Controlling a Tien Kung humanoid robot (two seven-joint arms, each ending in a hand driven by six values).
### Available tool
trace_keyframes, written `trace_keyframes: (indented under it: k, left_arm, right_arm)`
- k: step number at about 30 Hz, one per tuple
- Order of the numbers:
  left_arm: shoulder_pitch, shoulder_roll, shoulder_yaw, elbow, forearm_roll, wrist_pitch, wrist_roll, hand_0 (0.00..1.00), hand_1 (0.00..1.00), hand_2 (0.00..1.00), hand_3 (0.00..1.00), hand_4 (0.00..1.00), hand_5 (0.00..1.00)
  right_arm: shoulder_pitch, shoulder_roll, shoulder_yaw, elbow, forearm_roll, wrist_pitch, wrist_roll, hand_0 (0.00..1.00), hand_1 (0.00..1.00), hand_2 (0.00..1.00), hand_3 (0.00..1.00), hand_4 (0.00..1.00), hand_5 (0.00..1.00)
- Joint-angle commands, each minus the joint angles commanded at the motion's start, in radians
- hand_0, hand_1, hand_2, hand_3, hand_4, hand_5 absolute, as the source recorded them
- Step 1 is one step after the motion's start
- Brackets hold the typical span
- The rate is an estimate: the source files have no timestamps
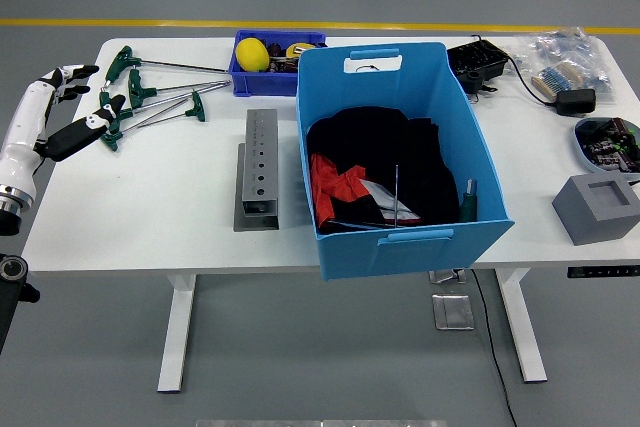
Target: Lift tool from toolbox,place it in box,lift tool from toolbox,place it in box
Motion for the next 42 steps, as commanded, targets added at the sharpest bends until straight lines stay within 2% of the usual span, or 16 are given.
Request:
trace_keyframes:
  k: [2,3,5,8,9,16,22,33,34,39,40,42]
  left_arm:
    - [0.016,-0.029,-0.01,0.0,-0.084,-0.034,0.023,0.74,0.741,0.828,0.754,0.776,0.556]
    - [0.017,-0.035,-0.014,0.002,-0.123,-0.057,0.038,0.778,0.788,0.854,0.874,0.841,0.683]
    - [0.015,-0.033,-0.018,0.006,-0.214,-0.099,0.051,0.778,0.788,0.854,0.874,0.841,0.683]
    - [0.007,-0.023,-0.027,0.003,-0.331,-0.139,0.049,0.778,0.788,0.854,0.874,0.841,0.683]
    - [0.002,-0.02,-0.033,0.001,-0.36,-0.147,0.044,0.81,0.808,0.865,0.867,0.886,0.775]
    - [-0.005,-0.028,-0.05,0.005,-0.467,-0.146,0.006,0.812,0.803,0.856,0.859,0.904,0.787]
    - [0.004,-0.035,-0.055,0.012,-0.487,-0.136,-0.004,0.807,0.794,0.857,0.858,0.908,0.789]
    - [0.009,-0.039,-0.04,0.023,-0.457,-0.167,0.002,0.811,0.799,0.862,0.858,0.91,0.791]
    - [0.01,-0.039,-0.038,0.025,-0.457,-0.167,0.001,0.832,0.82,0.899,0.864,0.913,0.8]
    - [0.015,-0.041,-0.03,0.031,-0.462,-0.164,-0.003,0.832,0.82,0.899,0.864,0.913,0.8]
    - [0.016,-0.042,-0.029,0.032,-0.464,-0.164,-0.004,0.887,0.907,0.983,0.892,0.931,0.827]
    - [0.015,-0.043,-0.027,0.033,-0.466,-0.164,-0.008,0.887,0.907,0.983,0.892,0.931,0.827]
  right_arm:
    - [-0.002,0.002,0.003,0.0,-0.004,0.002,-0.002,0.622,0.607,0.683,0.551,0.809,0.637]
    - [-0.003,0.002,0.003,0.0,-0.005,0.003,-0.002,0.625,0.607,0.686,0.55,0.805,0.631]
    - [-0.004,0.002,0.002,0.0,-0.006,0.005,-0.003,0.625,0.607,0.686,0.55,0.805,0.631]
    - [-0.004,0.002,0.003,0.0,-0.011,0.007,-0.005,0.625,0.607,0.686,0.55,0.805,0.631]
    - [-0.004,0.001,0.003,0.0,-0.01,0.007,-0.005,0.623,0.61,0.688,0.551,0.805,0.63]
    - [-0.009,0.0,-0.003,0.0,0.003,0.006,-0.006,0.623,0.611,0.688,0.551,0.806,0.629]
    - [-0.016,0.001,-0.001,0.0,0.003,0.005,-0.007,0.624,0.613,0.688,0.552,0.806,0.628]
    - [-0.018,0.0,-0.005,0.0,0.002,0.002,-0.008,0.623,0.614,0.689,0.551,0.806,0.629]
    - [-0.018,0.0,-0.006,0.0,0.002,0.002,-0.008,0.622,0.613,0.69,0.551,0.807,0.628]
    - [-0.021,0.001,-0.007,0.0,0.001,0.002,-0.009,0.622,0.613,0.69,0.551,0.807,0.628]
    - [-0.021,0.001,-0.008,0.0,0.002,0.002,-0.01,0.623,0.614,0.69,0.552,0.807,0.628]
    - [-0.02,0.0,-0.01,0.0,0.005,0.002,-0.009,0.623,0.614,0.69,0.552,0.807,0.628]
